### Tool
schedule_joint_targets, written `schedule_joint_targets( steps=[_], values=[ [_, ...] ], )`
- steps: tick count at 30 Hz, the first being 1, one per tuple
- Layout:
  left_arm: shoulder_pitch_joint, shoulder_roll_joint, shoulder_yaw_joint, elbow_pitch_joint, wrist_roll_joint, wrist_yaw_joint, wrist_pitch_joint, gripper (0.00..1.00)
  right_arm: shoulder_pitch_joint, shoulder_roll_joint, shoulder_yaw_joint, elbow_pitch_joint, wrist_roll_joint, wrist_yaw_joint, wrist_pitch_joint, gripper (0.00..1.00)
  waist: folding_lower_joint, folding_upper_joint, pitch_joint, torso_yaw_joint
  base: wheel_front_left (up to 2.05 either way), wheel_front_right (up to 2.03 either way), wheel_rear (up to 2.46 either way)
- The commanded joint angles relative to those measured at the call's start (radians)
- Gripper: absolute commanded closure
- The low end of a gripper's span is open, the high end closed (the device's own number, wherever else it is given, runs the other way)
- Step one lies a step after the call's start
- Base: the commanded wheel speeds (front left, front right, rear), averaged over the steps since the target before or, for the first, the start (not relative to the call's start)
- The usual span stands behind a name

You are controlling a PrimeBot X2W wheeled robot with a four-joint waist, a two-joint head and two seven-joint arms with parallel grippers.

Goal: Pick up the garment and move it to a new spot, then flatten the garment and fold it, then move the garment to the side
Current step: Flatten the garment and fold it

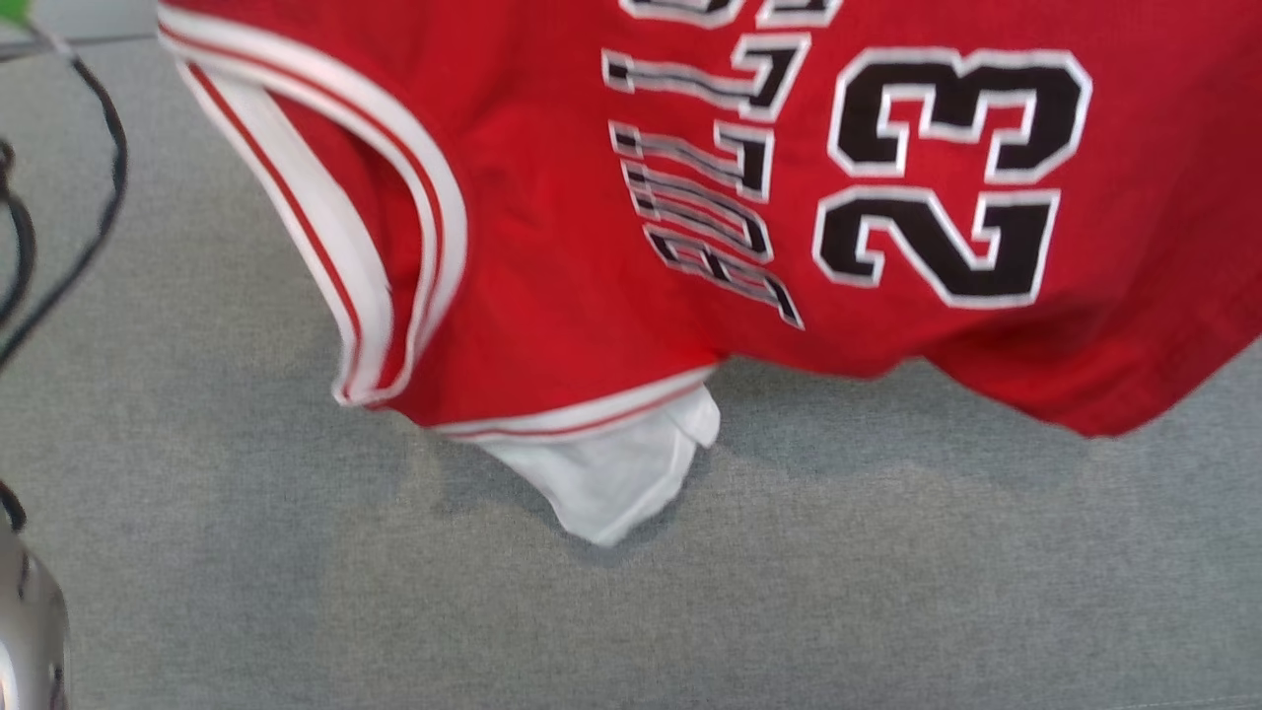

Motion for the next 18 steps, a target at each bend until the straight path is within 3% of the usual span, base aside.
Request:
schedule_joint_targets(
  steps=[1,6,9,14,18],
  values=[
    [-0.093,-0.014,-0.008,0.084,0.031,-0.004,-0.033,1.0,-0.123,0.033,0.054,0.044,-0.049,-0.001,-0.012,1.0,0.0,0.0,0.236,0.057,0.0,0.0,0.0],
    [-0.389,-0.051,-0.031,0.398,0.133,-0.022,-0.202,1.0,-0.571,0.213,0.227,0.282,-0.273,-0.001,-0.104,1.0,0.0,0.0,0.367,0.068,0.0,0.0,0.0],
    [-0.534,-0.067,-0.042,0.549,0.2,-0.017,-0.338,1.0,-0.781,0.298,0.285,0.441,-0.428,-0.001,-0.228,1.0,0.0,0.0,0.427,0.07,0.0,0.0,0.0],
    [-0.722,-0.083,-0.036,0.75,0.255,-0.021,-0.575,1.0,-1.015,0.382,0.325,0.677,-0.619,-0.001,-0.444,1.0,0.0,0.0,0.49,0.068,0.0,0.0,0.0],
    [-0.785,-0.113,-0.038,0.862,0.267,-0.04,-0.691,1.0,-1.104,0.429,0.342,0.807,-0.662,-0.001,-0.542,1.0,0.0,0.0,0.527,0.064,0.0,0.0,0.0]
  ],
)
